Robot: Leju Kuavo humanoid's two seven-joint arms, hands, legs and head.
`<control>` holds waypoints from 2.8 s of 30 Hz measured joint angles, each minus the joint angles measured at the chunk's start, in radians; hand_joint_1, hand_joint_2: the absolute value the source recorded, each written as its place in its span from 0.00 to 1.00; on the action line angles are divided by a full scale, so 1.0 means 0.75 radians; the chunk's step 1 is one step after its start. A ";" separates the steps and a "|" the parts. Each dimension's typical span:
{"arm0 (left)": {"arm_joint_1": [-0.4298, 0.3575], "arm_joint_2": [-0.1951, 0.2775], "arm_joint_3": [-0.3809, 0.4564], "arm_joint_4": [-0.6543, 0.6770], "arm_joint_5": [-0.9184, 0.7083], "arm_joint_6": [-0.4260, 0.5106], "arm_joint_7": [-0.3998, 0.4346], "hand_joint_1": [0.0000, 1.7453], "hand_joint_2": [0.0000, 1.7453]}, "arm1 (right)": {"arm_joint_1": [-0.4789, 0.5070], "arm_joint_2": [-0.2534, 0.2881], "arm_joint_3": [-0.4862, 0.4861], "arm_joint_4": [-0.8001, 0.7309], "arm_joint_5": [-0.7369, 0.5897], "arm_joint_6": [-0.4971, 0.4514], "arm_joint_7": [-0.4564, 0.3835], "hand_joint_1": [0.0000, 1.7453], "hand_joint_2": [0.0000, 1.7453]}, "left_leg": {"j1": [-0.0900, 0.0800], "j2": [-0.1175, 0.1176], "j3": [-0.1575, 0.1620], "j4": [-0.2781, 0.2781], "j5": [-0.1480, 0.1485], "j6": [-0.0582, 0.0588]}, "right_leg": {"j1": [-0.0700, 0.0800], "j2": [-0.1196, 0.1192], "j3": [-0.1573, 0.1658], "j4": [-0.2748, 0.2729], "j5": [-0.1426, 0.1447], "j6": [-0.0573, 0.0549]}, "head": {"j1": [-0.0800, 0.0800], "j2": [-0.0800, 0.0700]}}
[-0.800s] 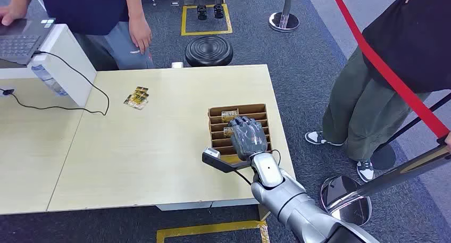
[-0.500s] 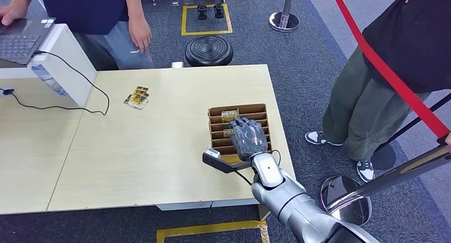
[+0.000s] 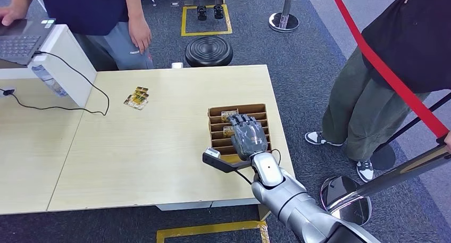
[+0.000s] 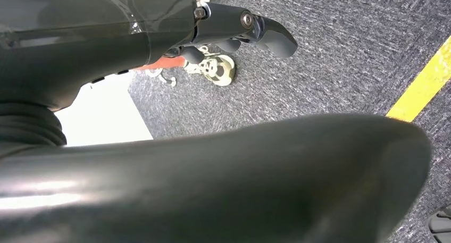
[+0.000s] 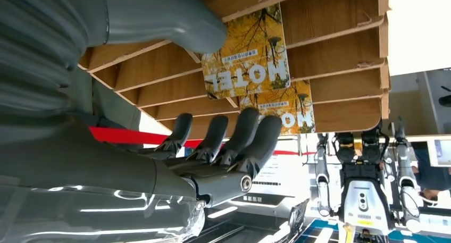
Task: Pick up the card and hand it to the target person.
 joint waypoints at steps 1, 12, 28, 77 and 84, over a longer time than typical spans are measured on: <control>0.000 -0.001 0.000 0.000 0.000 0.000 0.000 0.00 0.00 | 0.000 0.000 0.000 0.000 0.000 0.002 0.000 0.59 1.00 | 0.000 0.000 0.000 0.000 0.000 0.000 | 0.000 0.000 0.000 0.000 0.000 0.000 | 0.000 0.000; 0.002 -0.006 0.000 0.000 0.002 0.000 -0.001 0.00 0.00 | -0.002 0.000 0.005 0.013 0.001 0.005 -0.001 0.78 1.00 | 0.000 0.000 -0.001 0.000 0.000 0.000 | 0.000 0.000 0.000 0.000 0.000 0.000 | 0.000 0.000; 0.001 -0.010 0.001 0.000 -0.005 0.075 -0.043 0.00 1.00 | -0.002 -0.003 0.000 0.015 -0.024 -0.018 -0.018 0.86 1.00 | 0.000 0.000 0.000 0.000 0.000 0.000 | 0.000 0.000 0.000 0.000 0.000 0.000 | 0.000 0.000; 0.031 -0.005 0.044 0.000 0.039 0.091 -0.047 0.00 0.00 | -0.102 0.055 -0.134 -0.644 -0.387 -0.056 -0.193 0.00 1.00 | 0.000 0.000 -0.001 0.000 0.000 0.000 | 0.000 0.000 -0.001 0.000 0.000 0.000 | 0.000 0.000; 0.032 -0.006 0.045 0.000 0.039 0.091 -0.047 0.00 0.00 | -0.102 0.051 -0.137 -0.645 -0.423 -0.062 -0.173 0.00 1.00 | 0.000 0.000 -0.001 0.000 0.000 0.000 | 0.000 0.000 -0.001 0.000 0.000 0.000 | 0.000 0.000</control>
